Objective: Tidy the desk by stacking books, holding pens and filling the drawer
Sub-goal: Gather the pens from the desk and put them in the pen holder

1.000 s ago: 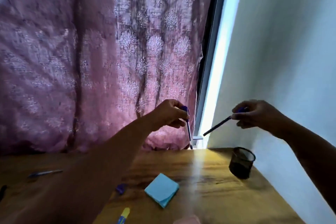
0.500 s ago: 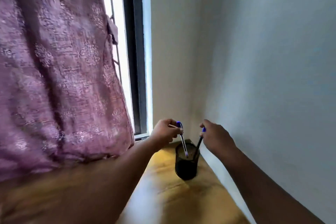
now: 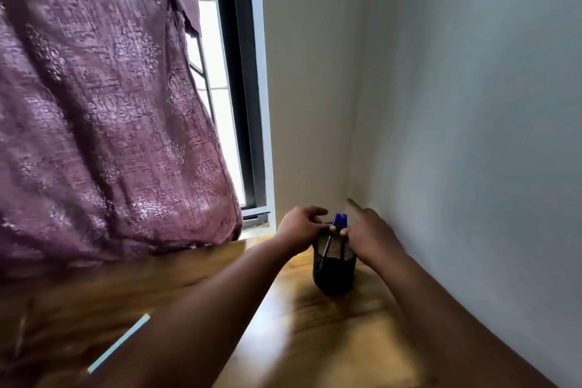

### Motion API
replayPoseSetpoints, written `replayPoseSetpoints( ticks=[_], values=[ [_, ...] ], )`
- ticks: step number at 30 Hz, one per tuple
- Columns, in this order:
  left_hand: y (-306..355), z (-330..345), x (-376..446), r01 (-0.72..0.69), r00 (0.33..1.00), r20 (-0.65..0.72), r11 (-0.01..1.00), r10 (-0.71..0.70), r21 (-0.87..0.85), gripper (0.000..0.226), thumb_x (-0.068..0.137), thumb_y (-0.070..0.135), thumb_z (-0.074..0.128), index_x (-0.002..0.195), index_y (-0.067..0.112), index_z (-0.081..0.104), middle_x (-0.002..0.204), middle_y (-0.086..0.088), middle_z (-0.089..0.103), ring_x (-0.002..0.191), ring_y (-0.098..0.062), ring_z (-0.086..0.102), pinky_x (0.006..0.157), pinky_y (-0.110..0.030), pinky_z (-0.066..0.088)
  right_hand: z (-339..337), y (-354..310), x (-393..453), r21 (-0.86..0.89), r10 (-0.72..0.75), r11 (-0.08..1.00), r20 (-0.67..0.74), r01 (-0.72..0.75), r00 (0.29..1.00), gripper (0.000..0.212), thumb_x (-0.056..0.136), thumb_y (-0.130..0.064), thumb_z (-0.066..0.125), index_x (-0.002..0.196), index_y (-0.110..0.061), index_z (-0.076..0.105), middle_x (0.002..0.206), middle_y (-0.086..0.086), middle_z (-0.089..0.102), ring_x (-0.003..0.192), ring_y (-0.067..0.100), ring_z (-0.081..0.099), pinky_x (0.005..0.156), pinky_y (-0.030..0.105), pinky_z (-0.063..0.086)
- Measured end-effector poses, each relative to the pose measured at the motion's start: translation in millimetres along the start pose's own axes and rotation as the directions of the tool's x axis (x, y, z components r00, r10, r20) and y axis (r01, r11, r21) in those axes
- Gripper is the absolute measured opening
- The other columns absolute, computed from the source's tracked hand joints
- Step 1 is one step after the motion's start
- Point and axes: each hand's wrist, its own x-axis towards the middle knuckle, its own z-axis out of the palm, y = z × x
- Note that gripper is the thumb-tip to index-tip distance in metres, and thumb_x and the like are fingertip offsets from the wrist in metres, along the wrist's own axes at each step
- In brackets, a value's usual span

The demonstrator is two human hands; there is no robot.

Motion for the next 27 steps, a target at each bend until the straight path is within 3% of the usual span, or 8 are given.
replayPoseSetpoints(
  ticks=[3,7,12,17,19,23,25,27],
  values=[
    [2.5,-19.4,-17.7,-0.004,1.000,-0.009,0.998,0.004,-0.065,0.044,0.076,0.023,0.080,0.117,0.017,0.067,0.093,-0.001,0.062,0.074,-0.010,0.058,0.066,-0.017,0.046,-10.2,-16.5,-10.9,0.060,-0.038,0.997,-0.164,0.048,0.986,0.058,0.090,-0.022,0.054,0.143,-0.028,0.032,0.137,0.009,0.046,0.119,0.029,0.050,0.088,0.034,0.041],
    [-13.7,-69.5,-73.9,-0.006,1.000,-0.005,0.987,0.005,-0.158,0.033,0.079,0.013,0.076,0.110,0.006,0.067,0.074,0.002,0.061,0.054,0.004,0.054,0.054,-0.010,0.042,-7.7,-66.6,-38.5,0.137,-0.243,0.949,-0.255,0.284,0.936,0.044,0.087,-0.020,0.059,0.130,-0.024,0.048,0.116,0.004,0.060,0.102,0.024,0.056,0.081,0.031,0.042],
    [-71.2,-160.2,-152.2,0.018,0.995,-0.102,1.000,-0.016,0.015,0.027,0.081,0.017,0.075,0.107,0.013,0.069,0.095,-0.006,0.070,0.077,-0.009,0.059,0.071,-0.022,0.047,27.9,-170.8,-73.1,0.286,-0.421,0.855,-0.102,0.432,0.901,0.025,0.084,-0.017,0.060,0.104,-0.031,0.061,0.089,-0.006,0.068,0.080,0.018,0.065,0.075,0.032,0.050],
    [-147.5,-271.8,-229.0,0.108,0.983,-0.166,0.979,-0.079,0.173,0.018,0.084,0.010,0.070,0.102,0.011,0.071,0.098,-0.007,0.070,0.068,0.008,0.056,0.068,-0.008,0.043,94.5,-271.0,-112.0,0.365,-0.536,0.799,0.069,0.478,0.842,0.019,0.081,-0.006,0.059,0.088,-0.022,0.067,0.075,-0.006,0.063,0.058,0.003,0.053,0.051,0.016,0.037],
    [-179.0,-312.4,-261.9,0.165,0.973,-0.194,0.965,-0.126,0.204,0.011,0.083,0.013,0.070,0.092,0.019,0.070,0.091,-0.004,0.069,0.072,0.001,0.059,0.073,-0.019,0.049,125.6,-303.3,-130.1,0.335,-0.526,0.825,0.157,0.456,0.836,0.006,0.080,-0.011,0.063,0.079,-0.016,0.067,0.068,-0.001,0.062,0.060,0.012,0.055,0.053,0.025,0.040],
    [-215.3,-368.4,-315.5,0.300,0.953,-0.170,0.865,-0.251,0.403,0.016,0.088,0.031,0.062,0.093,0.016,0.065,0.092,0.001,0.063,0.086,-0.017,0.060,0.074,-0.022,0.041,191.7,-339.2,-159.3,0.142,-0.487,0.872,0.350,0.469,0.800,0.023,0.082,-0.021,0.062,0.061,-0.018,0.052,0.075,0.008,0.062,0.075,0.023,0.061,0.057,0.027,0.037],
    [-236.3,-379.6,-330.9,0.314,0.948,-0.098,0.835,-0.304,0.452,0.017,0.091,0.035,0.060,0.100,0.021,0.064,0.100,0.004,0.061,0.089,-0.010,0.057,0.076,-0.015,0.040,216.4,-346.9,-174.1,0.040,-0.469,0.864,0.427,0.502,0.773,0.013,0.082,-0.025,0.061,0.070,-0.022,0.056,0.089,0.011,0.066,0.087,0.026,0.064,0.061,0.026,0.038],
    [-255.5,-377.1,-340.1,0.314,0.941,-0.050,0.809,-0.335,0.497,0.048,0.080,0.056,0.059,0.124,0.037,0.057,0.124,0.009,0.060,0.109,-0.010,0.056,0.095,-0.023,0.044,235.7,-348.1,-187.2,-0.085,-0.429,0.839,0.505,0.537,0.749,0.019,0.084,-0.035,0.058,0.092,-0.018,0.062,0.107,0.008,0.065,0.101,0.028,0.062,0.075,0.028,0.045]
  ],
)
